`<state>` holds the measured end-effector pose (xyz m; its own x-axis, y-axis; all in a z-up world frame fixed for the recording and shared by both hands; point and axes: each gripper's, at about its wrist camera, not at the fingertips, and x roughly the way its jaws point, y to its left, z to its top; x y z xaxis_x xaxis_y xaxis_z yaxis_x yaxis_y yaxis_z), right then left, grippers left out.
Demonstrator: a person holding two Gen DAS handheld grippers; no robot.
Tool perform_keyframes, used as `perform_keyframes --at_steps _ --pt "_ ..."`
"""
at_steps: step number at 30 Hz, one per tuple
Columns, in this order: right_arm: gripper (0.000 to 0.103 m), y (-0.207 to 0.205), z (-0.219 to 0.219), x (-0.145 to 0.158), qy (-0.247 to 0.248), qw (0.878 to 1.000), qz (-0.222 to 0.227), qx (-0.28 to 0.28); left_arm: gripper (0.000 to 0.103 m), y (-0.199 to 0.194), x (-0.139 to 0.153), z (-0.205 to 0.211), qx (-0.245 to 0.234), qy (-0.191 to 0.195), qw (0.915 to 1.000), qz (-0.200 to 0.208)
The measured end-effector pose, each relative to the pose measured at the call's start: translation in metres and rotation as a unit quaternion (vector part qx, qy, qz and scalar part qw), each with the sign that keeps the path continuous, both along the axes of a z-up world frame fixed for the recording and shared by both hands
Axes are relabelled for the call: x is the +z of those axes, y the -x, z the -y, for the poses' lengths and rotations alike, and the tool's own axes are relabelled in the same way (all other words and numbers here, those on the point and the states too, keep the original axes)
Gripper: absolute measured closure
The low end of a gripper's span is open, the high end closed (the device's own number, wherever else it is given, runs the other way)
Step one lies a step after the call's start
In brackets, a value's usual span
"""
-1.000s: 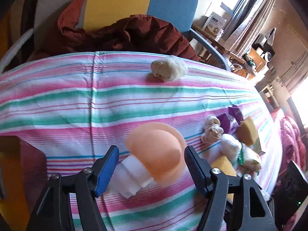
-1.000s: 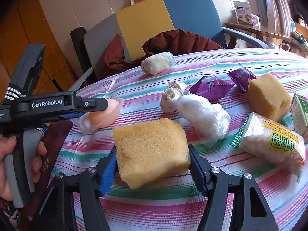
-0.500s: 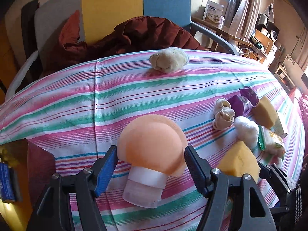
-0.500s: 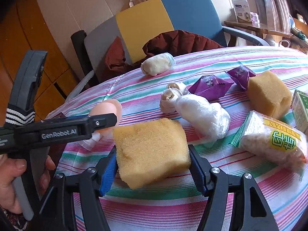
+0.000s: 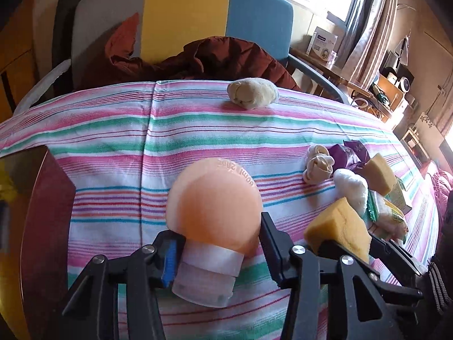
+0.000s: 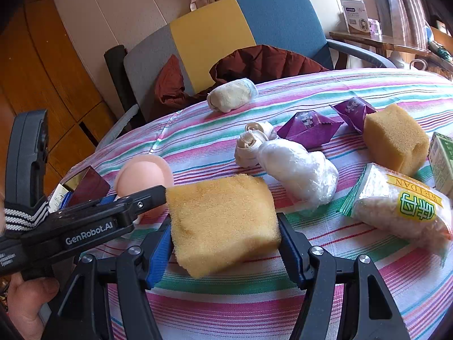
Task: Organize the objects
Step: 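Grasp the orange squeeze bottle with the left tool while the right grasps the yellow sponge, then carry the bottle and sponge into the gold tray and open both tools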
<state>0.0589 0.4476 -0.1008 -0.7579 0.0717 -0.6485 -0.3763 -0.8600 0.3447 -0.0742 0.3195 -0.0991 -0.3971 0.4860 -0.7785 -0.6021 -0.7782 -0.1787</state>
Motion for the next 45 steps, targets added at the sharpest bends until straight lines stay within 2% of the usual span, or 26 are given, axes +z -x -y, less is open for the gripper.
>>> perform_keyframes --at_steps 4,14,21,26,30,36,45 --pt "0.035 0.001 0.001 0.0 -0.006 1.0 0.004 -0.001 0.053 -0.011 0.002 0.015 0.005 -0.024 0.9994 0.023" --pt "0.036 0.005 0.006 0.001 -0.032 0.999 0.022 -0.003 0.053 -0.046 0.031 0.046 -0.007 -0.086 0.9957 0.033" --pt "0.036 0.008 0.008 0.0 -0.047 0.998 0.033 -0.006 0.053 -0.045 0.054 0.081 0.01 -0.123 0.9918 0.034" --pt "0.036 0.011 0.012 0.001 -0.064 0.997 0.045 -0.007 0.053 -0.027 0.07 0.119 0.047 -0.14 0.9889 0.019" --pt "0.036 0.012 0.017 0.002 -0.077 0.996 0.052 -0.009 0.053 0.0 0.07 0.147 0.093 -0.134 0.9863 0.024" --pt "0.037 0.012 0.021 0.004 -0.098 0.993 0.057 -0.014 0.053 0.041 0.05 0.183 0.149 -0.115 0.9802 0.06" --pt "0.037 0.011 0.033 0.011 -0.138 0.989 0.05 -0.008 0.052 0.094 0.02 0.206 0.184 -0.08 0.9716 0.126"
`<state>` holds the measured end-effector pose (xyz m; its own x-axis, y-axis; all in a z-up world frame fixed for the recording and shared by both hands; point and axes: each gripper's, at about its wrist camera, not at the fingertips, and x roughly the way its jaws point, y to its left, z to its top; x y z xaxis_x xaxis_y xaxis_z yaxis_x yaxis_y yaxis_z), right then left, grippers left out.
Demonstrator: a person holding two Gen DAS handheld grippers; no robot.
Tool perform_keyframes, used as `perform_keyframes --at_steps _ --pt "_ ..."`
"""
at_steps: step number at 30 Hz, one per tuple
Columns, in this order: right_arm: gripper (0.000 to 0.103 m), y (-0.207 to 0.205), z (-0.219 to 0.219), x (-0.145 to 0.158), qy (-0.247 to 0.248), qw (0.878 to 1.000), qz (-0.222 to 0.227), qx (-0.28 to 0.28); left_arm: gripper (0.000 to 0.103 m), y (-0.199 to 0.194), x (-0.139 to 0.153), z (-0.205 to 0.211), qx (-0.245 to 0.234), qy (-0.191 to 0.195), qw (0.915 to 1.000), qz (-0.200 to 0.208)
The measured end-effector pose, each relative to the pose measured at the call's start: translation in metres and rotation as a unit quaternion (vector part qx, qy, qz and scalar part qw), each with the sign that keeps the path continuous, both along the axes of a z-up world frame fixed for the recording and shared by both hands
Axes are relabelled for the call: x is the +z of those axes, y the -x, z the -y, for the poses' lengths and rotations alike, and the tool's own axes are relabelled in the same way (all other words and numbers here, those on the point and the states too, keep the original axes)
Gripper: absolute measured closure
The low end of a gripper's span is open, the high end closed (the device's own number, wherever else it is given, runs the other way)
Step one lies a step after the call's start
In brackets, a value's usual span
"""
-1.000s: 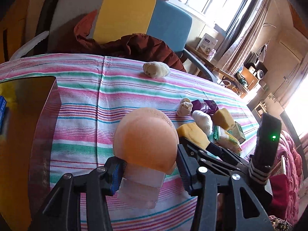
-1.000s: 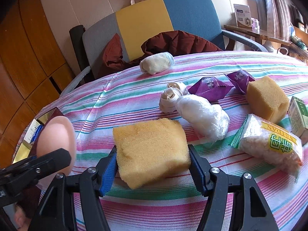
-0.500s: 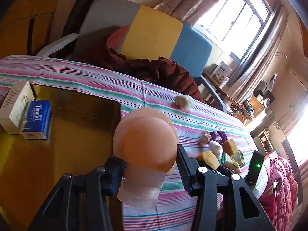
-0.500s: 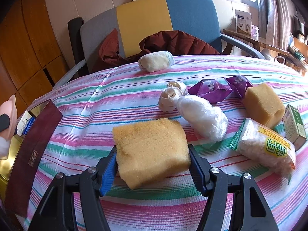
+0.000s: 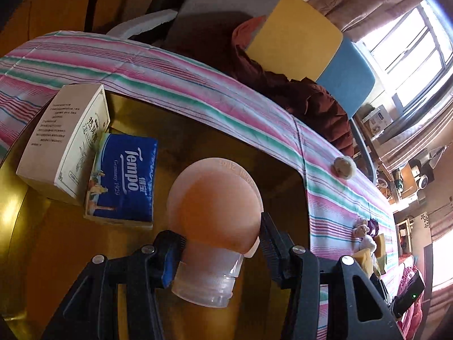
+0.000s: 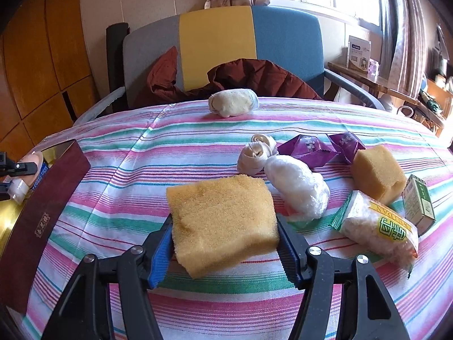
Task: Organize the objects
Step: 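Carry the bottle and sponge into the gold tray and open both tools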
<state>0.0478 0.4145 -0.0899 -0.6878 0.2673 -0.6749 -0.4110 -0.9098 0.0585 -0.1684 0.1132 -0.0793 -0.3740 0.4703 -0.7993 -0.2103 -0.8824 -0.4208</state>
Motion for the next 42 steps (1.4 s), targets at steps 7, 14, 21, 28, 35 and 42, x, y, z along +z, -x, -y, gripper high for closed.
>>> perform_keyframes --at_steps 7,14,21,28,35,42 --pt "0.037 0.003 0.002 -0.003 -0.005 1.0 0.01 0.001 0.046 0.02 -0.008 -0.005 -0.009 -0.01 0.9996 0.023" --pt "0.037 0.003 0.002 -0.004 -0.008 1.0 0.012 0.0 0.03 0.005 0.01 0.005 0.007 -0.049 0.9982 -0.034" --pt "0.037 0.003 0.005 -0.002 -0.017 1.0 0.011 -0.001 0.03 -0.049 0.028 0.027 0.055 -0.031 0.9944 -0.085" --pt "0.037 0.004 0.02 0.002 -0.04 0.999 0.015 0.021 0.03 -0.09 0.017 0.046 0.061 -0.037 0.9947 -0.074" --pt "0.037 0.014 0.043 0.006 -0.037 0.997 0.037 0.059 0.03 -0.106 0.019 0.058 0.062 -0.03 0.9934 -0.092" --pt "0.037 0.045 0.098 0.047 -0.009 0.991 -0.002 0.136 0.03 -0.109 0.026 0.061 0.069 -0.023 0.9918 -0.105"
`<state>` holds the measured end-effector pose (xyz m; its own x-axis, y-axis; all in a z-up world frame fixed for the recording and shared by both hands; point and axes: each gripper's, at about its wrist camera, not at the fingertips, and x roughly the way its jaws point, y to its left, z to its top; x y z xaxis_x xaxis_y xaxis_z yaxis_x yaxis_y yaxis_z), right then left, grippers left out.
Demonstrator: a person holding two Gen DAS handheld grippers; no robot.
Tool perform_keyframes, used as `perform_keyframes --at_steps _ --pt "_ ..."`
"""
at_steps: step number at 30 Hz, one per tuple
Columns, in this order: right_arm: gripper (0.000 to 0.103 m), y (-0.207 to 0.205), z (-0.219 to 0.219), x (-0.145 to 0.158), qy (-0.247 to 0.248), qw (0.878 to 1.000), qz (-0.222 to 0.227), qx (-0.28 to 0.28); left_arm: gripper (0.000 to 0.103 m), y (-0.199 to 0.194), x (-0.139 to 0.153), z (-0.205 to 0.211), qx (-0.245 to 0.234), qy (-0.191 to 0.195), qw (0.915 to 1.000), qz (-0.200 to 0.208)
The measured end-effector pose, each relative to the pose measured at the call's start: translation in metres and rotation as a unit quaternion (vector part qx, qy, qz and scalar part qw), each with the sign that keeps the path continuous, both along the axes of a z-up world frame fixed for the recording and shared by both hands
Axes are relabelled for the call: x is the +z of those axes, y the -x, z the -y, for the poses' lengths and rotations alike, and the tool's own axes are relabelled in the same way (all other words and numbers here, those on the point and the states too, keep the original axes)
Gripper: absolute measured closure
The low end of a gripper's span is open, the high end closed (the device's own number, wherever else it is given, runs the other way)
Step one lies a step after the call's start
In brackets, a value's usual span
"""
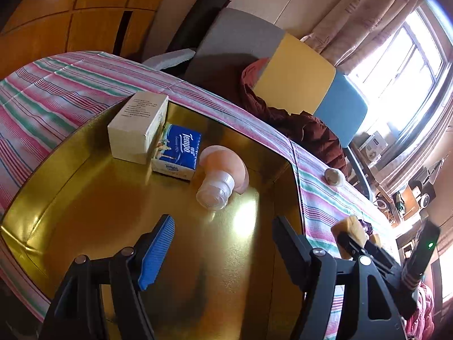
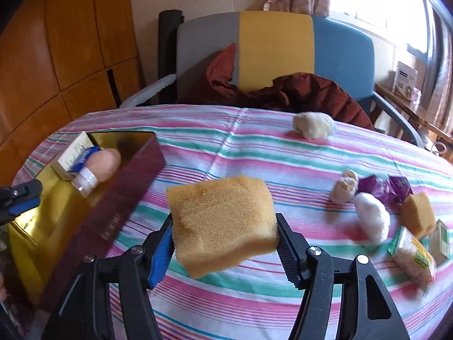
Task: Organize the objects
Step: 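Carry the bottle and sponge into the gold tray and open both tools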
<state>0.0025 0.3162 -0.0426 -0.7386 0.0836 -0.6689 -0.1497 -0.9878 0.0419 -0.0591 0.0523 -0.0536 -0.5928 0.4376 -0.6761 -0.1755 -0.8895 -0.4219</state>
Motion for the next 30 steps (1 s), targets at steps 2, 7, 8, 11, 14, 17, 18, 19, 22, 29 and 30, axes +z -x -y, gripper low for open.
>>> perform_keyframes --at_steps 2,7,8,11,14,17,18,19,22,29,30 --pt "0.037 0.014 0.023 0.01 -0.016 0.999 -0.004 0.037 0.03 -0.001 0.002 0.003 0.011 0.004 0.9999 0.002" --pt "0.037 0.046 0.074 0.024 -0.075 0.99 0.001 0.119 0.03 0.0 0.002 0.011 0.024 0.003 0.9996 0.012" --pt "0.036 0.051 0.081 0.025 -0.085 0.988 0.004 0.128 0.03 0.0 0.002 0.012 0.027 0.002 0.9995 0.014" --pt "0.036 0.069 0.096 0.023 -0.105 0.983 0.025 0.15 0.03 0.002 0.002 0.017 0.032 -0.003 0.9993 0.016" --pt "0.036 0.087 0.103 0.017 -0.117 0.979 0.048 0.16 0.03 0.002 0.002 0.02 0.037 -0.005 0.9991 0.018" --pt "0.036 0.1 0.107 0.011 -0.128 0.976 0.064 0.165 0.03 0.003 0.001 0.022 0.04 -0.009 0.9989 0.022" --pt "0.035 0.103 0.107 0.011 -0.128 0.976 0.066 0.165 0.03 0.004 0.001 0.022 0.04 -0.009 0.9989 0.024" --pt "0.034 0.106 0.106 0.011 -0.126 0.976 0.069 0.165 0.03 0.004 0.001 0.022 0.039 -0.008 0.9989 0.025" --pt "0.024 0.117 0.104 0.008 -0.115 0.977 0.083 0.161 0.03 0.004 0.0 0.021 0.038 -0.006 0.9989 0.027" --pt "0.01 0.111 0.086 0.015 -0.068 0.99 0.056 0.113 0.03 0.003 -0.003 0.019 0.033 -0.007 0.9988 0.034" --pt "0.01 0.106 0.082 0.018 -0.059 0.991 0.048 0.108 0.03 0.002 -0.003 0.019 0.033 -0.007 0.9989 0.033"
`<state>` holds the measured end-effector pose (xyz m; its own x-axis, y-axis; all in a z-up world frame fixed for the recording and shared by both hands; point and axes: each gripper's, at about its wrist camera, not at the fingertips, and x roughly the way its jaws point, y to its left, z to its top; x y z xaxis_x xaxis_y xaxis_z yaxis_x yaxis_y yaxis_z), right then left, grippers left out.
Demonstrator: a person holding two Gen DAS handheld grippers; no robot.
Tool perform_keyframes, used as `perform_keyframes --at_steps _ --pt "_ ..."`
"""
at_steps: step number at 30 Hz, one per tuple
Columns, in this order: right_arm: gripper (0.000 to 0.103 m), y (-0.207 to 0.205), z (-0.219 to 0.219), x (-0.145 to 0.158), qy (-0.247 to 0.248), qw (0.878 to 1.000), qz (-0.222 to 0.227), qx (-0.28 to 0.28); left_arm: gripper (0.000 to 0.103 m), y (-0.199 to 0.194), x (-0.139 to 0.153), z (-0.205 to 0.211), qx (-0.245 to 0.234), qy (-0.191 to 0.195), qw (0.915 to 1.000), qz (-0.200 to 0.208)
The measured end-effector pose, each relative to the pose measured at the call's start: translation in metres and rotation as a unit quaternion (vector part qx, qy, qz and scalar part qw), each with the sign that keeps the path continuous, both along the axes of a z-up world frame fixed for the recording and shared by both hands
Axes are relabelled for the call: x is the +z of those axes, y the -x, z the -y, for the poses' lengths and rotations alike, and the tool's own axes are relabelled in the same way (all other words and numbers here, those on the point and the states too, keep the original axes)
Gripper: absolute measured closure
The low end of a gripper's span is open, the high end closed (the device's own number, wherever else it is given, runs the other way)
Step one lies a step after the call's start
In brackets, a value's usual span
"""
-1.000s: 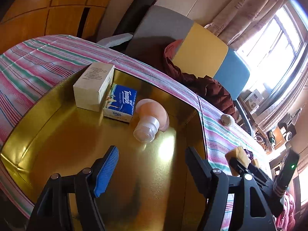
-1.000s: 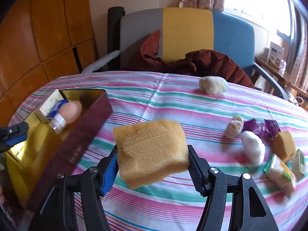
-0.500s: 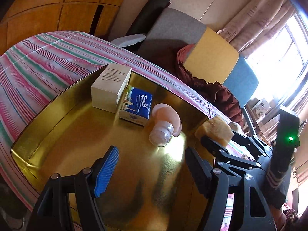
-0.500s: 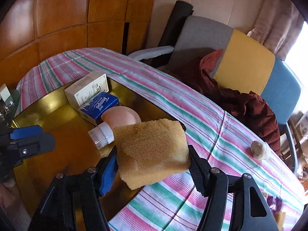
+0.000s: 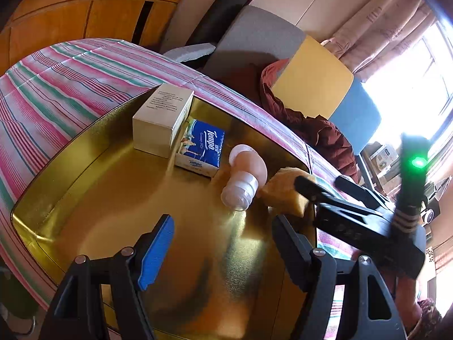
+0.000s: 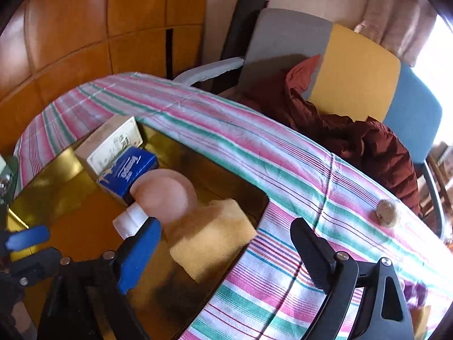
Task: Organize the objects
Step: 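Carry the bottle and sponge into the gold tray and open both tools, then move both tools back toward the noodle snack bag and remaining items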
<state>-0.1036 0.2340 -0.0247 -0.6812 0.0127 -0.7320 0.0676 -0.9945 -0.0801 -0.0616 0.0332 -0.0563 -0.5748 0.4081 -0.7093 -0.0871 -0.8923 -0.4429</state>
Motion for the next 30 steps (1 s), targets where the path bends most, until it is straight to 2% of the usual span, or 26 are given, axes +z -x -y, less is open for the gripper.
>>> perform_keyframes --at_steps 6,12,19,25,30 --pt "0.007 -0.03 -0.016 0.006 0.038 0.998 -0.019 -0.039 0.03 -0.002 0.0 -0.005 -0.006 0.001 1.0 0.001" --pt "0.007 -0.059 -0.024 0.005 0.043 0.997 -0.02 -0.059 0.03 -0.007 0.006 -0.011 -0.016 0.001 0.9998 -0.007" --pt "0.004 -0.093 -0.042 -0.007 0.073 0.993 -0.002 -0.093 0.03 -0.014 0.014 -0.02 -0.032 0.0 0.9993 -0.019" --pt "0.004 -0.119 -0.061 -0.024 0.106 0.987 0.022 -0.118 0.03 -0.024 0.022 -0.037 -0.067 0.005 0.997 -0.039" --pt "0.004 -0.141 -0.071 -0.035 0.1 0.987 0.038 -0.12 0.03 -0.037 0.029 -0.058 -0.112 0.008 0.9921 -0.056"
